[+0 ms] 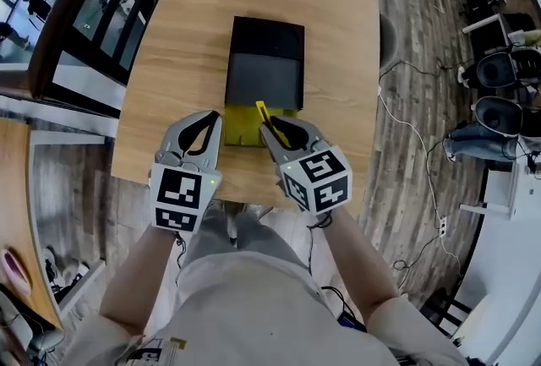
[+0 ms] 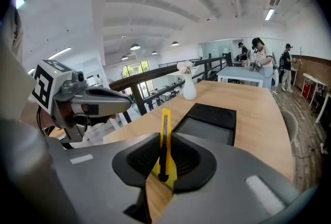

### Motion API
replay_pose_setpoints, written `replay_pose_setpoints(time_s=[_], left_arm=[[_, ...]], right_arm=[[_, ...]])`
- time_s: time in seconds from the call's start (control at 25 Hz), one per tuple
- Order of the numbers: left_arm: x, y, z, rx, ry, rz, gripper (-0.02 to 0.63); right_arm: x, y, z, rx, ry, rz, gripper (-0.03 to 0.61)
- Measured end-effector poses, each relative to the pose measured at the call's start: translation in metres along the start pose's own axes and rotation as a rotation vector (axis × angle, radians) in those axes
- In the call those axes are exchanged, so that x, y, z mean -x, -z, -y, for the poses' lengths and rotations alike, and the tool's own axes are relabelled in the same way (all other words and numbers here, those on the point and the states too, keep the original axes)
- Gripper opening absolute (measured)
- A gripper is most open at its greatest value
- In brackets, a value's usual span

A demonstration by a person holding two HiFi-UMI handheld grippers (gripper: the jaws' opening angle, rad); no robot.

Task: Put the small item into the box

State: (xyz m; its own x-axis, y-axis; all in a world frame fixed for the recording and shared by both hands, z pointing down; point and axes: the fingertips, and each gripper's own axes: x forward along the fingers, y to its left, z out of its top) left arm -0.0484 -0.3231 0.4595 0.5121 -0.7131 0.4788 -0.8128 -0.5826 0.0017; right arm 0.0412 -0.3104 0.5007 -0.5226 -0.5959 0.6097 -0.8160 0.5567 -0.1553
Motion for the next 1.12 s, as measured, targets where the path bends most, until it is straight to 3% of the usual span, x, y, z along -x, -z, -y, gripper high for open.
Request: replay_pose_setpoints(time_s=[0.24, 0.4, 0.76, 1.12], left_arm=[[-0.024, 0.025, -0.002, 0.068, 0.046, -0.063, 0.003], [-0.04, 0.041, -0.007, 0.07, 0.054, -0.103, 0.003], [-0.059, 0.076, -0.007, 0.101, 0.088, -0.18, 0.003], [-0.071, 0.097, -0.002, 0.103, 0.116, -0.229, 0.003]], right_arm=[[-0.032, 0.029, 0.002, -0.045, -0.053, -0.083, 0.063], [-0.054, 0.042, 0.01, -0.036, -0.061, -0.125, 0.063], [-0.096, 0.093, 0.017, 0.044, -0.1, -0.299, 0.063], [-0.117, 0.12, 0.021, 0.103, -0.075, -0.442, 0.063]])
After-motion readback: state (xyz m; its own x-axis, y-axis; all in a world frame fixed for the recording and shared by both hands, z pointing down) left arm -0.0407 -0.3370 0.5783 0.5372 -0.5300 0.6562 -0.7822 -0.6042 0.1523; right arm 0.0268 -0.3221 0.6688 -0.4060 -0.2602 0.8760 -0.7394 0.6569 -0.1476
